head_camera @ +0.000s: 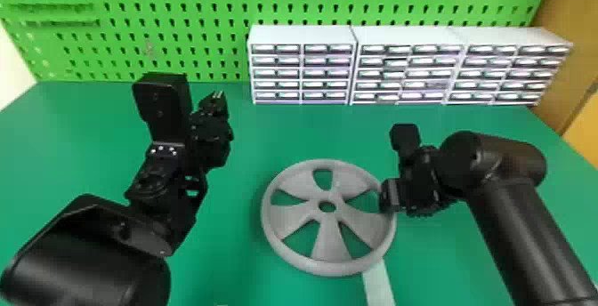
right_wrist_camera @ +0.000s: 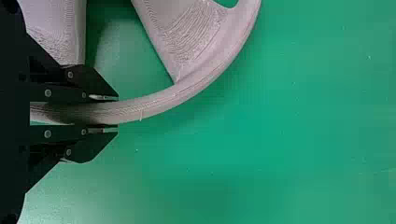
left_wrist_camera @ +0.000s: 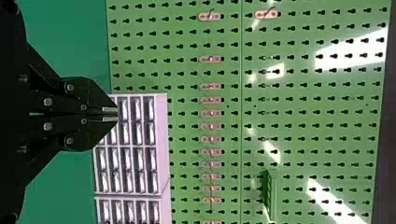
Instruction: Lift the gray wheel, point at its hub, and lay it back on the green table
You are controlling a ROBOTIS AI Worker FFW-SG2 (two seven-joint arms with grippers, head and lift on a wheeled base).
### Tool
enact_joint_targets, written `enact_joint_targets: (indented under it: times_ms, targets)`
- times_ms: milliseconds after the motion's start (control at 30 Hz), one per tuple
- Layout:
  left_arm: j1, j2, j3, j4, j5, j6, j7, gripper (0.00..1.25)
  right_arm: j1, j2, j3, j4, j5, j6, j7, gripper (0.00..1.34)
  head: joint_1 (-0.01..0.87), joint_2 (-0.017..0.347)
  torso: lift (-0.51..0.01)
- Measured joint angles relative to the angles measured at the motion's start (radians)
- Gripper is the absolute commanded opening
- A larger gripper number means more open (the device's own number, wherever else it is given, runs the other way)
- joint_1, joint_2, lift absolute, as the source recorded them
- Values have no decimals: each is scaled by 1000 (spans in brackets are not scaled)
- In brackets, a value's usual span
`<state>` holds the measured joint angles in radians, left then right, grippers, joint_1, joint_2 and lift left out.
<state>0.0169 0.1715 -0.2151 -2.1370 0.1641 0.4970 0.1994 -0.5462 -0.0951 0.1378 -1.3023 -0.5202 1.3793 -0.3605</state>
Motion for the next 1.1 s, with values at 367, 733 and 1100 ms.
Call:
enact_joint_targets:
  times_ms: [367, 733, 1100]
  targets:
    - [1, 0, 1, 0, 0, 0, 0, 58, 0, -1, -1, 9, -18, -2, 0, 403, 692, 48, -93]
    - [3, 0, 2, 0, 0, 0, 0, 58, 0, -4, -1, 9, -45, -5, 0, 1049, 692, 48, -93]
    - [3, -1, 0, 0, 2, 0, 0, 58, 0, -5, 3, 8, -45, -5, 0, 1198, 692, 48, -93]
